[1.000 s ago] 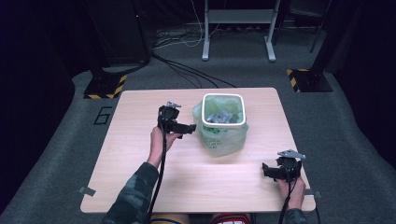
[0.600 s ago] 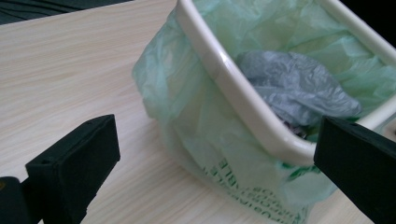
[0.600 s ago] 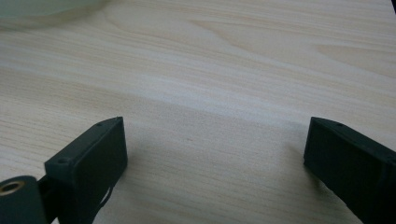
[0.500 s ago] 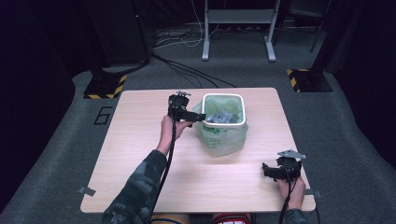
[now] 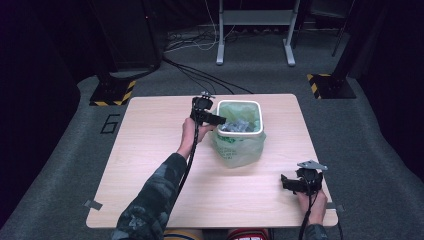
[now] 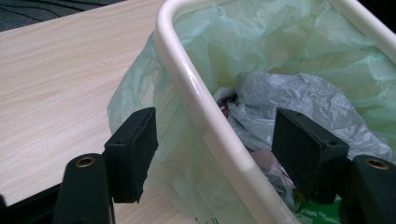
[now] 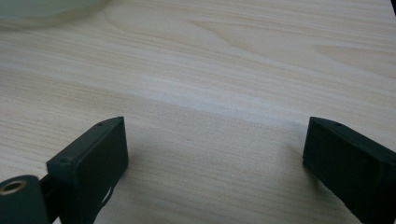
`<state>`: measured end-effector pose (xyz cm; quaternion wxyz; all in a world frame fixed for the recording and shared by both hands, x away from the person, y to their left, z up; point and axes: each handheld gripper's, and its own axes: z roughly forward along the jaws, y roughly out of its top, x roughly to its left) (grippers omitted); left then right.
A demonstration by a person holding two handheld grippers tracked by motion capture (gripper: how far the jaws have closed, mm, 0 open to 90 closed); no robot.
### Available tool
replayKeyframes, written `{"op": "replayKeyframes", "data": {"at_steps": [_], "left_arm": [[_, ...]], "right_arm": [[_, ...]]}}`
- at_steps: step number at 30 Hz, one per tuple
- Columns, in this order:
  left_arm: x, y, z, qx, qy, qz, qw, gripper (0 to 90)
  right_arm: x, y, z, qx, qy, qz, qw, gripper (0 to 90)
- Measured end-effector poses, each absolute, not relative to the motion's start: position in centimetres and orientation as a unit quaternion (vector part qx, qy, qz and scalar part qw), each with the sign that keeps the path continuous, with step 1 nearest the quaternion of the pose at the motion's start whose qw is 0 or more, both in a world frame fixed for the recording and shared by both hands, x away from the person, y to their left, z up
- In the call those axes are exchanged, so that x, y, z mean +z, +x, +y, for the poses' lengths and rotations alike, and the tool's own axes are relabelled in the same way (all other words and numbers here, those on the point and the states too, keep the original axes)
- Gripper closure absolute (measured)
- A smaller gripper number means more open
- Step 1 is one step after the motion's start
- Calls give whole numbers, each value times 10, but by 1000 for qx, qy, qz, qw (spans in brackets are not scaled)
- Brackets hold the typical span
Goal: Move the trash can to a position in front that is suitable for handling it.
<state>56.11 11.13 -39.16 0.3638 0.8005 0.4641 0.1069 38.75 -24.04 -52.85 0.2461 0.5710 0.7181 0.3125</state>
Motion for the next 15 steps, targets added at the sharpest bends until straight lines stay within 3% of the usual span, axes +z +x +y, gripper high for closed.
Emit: {"op": "replayKeyframes", "data": {"at_steps": [3,9,15], "left_arm": [[-396,563,108,104,803,467,356,423],[-402,562,102,98,807,473,339,439],[-407,559,99,100,804,481,335,549]], "right_arm": [[-529,387,-240,312,571,718,246,57],[-529,387,-240,313,571,717,248,64],[-528,387,-240,313,571,717,248,67]]}}
